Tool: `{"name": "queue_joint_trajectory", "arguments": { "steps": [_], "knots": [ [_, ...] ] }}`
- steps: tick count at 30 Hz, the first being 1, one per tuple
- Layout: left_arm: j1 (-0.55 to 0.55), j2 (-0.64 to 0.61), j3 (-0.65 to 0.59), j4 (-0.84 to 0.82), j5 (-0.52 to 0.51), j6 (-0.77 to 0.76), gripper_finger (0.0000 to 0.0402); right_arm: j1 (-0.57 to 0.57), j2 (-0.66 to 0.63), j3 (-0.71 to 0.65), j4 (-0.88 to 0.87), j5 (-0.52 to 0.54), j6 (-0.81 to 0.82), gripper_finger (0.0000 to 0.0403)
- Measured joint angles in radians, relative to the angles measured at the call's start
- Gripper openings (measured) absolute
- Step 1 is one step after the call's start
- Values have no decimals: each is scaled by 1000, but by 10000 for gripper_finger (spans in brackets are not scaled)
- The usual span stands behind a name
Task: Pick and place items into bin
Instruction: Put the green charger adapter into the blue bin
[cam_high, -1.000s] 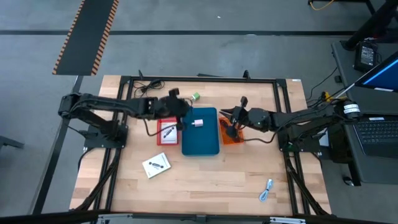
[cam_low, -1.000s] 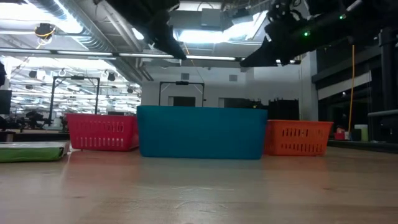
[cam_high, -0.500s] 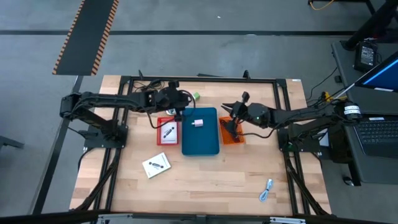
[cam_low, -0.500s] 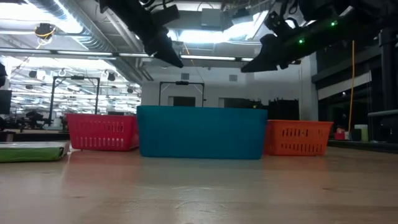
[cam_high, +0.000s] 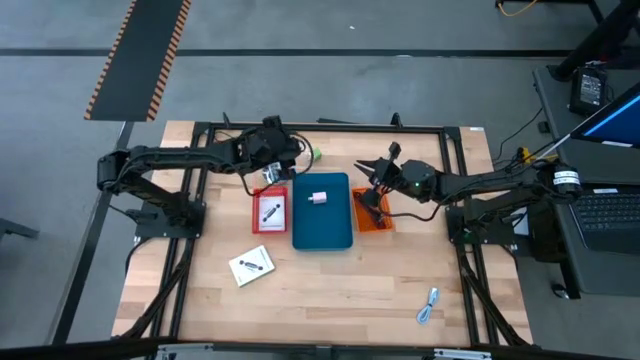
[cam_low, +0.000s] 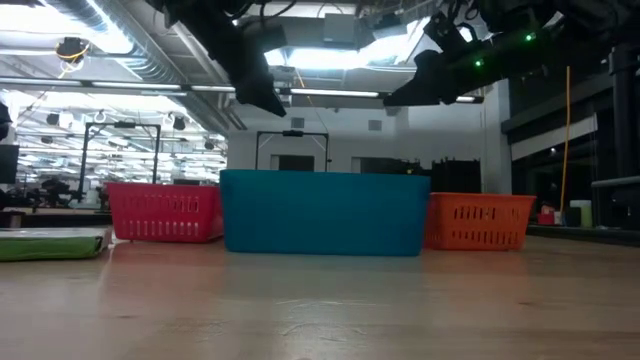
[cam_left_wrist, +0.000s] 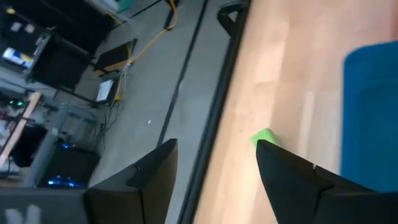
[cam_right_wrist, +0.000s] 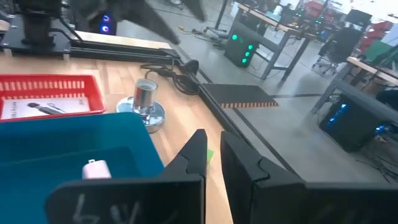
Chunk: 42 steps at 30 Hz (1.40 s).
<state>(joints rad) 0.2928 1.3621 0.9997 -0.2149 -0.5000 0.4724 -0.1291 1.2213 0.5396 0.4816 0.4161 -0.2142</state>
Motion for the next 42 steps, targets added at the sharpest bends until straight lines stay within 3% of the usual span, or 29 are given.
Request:
{"name": "queue_joint_trajectory", "arguments": {
  "steps": [10, 16, 32, 42],
  "knots": [
    [25, 0, 0, 11, 1, -158, 220, 1, 0, 0, -40, -3, 2, 28],
    [62, 33, 9, -2, 107, -175, 219, 0, 0, 0, -39, -3, 3, 28],
    [244, 429, 505, -454, 361, -130, 219, -93, 0, 0, -67, -2, 4, 28],
    [296, 600, 597, -494, 491, -130, 219, -152, 0, 0, -134, -2, 29, 28]
  ]
}}
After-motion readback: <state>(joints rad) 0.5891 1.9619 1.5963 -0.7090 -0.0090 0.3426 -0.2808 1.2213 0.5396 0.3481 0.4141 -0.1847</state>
